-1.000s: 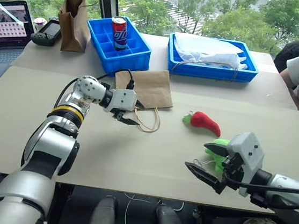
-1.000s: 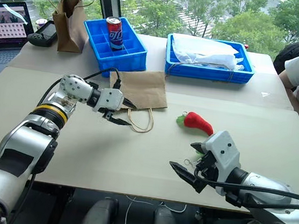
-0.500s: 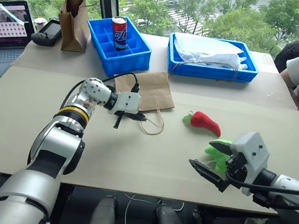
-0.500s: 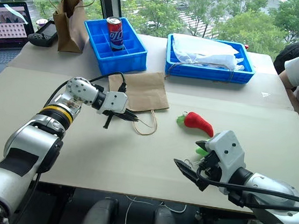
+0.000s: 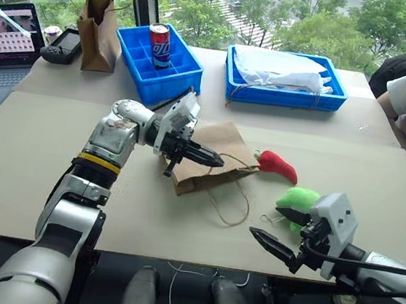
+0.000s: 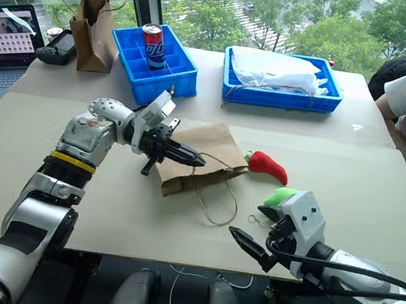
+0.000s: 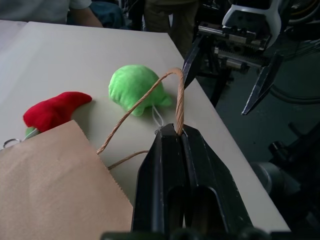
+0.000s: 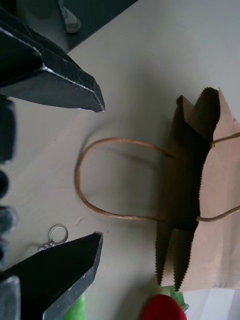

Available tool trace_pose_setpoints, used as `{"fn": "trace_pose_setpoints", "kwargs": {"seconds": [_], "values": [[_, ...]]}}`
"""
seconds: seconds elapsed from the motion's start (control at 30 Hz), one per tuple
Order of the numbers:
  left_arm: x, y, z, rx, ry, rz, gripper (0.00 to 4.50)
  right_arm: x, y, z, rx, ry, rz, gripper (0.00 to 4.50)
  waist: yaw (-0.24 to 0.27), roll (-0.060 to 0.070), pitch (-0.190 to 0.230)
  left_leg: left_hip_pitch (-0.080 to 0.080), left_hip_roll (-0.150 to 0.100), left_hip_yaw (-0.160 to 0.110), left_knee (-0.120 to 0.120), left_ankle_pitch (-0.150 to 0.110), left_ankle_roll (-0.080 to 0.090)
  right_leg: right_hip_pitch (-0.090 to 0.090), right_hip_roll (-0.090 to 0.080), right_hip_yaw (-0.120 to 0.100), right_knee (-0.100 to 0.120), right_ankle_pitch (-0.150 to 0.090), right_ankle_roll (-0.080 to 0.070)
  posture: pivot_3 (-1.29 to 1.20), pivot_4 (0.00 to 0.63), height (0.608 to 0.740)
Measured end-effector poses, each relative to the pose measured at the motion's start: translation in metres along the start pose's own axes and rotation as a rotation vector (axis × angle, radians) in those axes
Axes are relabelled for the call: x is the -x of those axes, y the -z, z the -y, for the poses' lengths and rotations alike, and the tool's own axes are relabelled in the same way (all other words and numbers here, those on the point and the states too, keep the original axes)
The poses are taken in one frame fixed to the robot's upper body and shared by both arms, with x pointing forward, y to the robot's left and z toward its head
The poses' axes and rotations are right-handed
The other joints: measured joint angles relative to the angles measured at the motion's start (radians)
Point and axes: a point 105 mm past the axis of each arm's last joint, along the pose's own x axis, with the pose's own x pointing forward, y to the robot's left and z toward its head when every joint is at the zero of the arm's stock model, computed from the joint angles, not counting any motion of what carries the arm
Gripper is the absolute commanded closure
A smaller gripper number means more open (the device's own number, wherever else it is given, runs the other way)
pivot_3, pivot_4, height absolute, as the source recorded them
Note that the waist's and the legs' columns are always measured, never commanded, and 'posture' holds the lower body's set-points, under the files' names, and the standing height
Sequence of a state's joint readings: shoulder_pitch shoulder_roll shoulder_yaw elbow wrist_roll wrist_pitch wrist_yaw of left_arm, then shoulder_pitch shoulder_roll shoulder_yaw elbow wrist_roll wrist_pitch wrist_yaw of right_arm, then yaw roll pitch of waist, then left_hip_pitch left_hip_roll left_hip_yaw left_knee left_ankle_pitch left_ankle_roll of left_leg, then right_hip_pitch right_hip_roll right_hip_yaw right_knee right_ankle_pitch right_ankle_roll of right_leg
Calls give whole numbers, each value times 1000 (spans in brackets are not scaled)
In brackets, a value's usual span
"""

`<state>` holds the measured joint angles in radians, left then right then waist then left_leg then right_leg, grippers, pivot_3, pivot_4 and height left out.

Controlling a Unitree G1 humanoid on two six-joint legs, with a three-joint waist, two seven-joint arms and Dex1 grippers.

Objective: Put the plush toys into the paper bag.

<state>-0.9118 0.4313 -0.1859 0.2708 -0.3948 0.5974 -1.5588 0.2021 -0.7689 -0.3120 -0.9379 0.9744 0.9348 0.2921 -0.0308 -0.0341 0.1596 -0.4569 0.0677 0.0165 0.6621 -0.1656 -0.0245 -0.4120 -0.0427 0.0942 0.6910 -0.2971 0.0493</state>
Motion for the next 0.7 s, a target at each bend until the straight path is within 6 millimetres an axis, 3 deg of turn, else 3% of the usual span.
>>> {"fn": "trace_pose_setpoints", "kwargs": {"seconds": [0.3,0.47,0.7], "values": [[-6,-14,6,148,-52,99,4500,-45,9,-5,-155,40,94,4474,-3,1,0,3,-1,-1,0,0,0,4,0,0,-1,-2,2,0,150,689],[-11,-11,12,193,-59,110,4500,-64,0,-3,-141,68,152,4474,-3,1,0,2,-1,-2,0,0,0,4,0,-1,-1,-1,0,0,150,689],[-15,-8,16,253,-71,141,4500,-66,-6,1,-107,85,168,4474,4,1,0,2,-1,-2,0,0,0,4,0,-1,-1,-1,0,0,150,689]]}}
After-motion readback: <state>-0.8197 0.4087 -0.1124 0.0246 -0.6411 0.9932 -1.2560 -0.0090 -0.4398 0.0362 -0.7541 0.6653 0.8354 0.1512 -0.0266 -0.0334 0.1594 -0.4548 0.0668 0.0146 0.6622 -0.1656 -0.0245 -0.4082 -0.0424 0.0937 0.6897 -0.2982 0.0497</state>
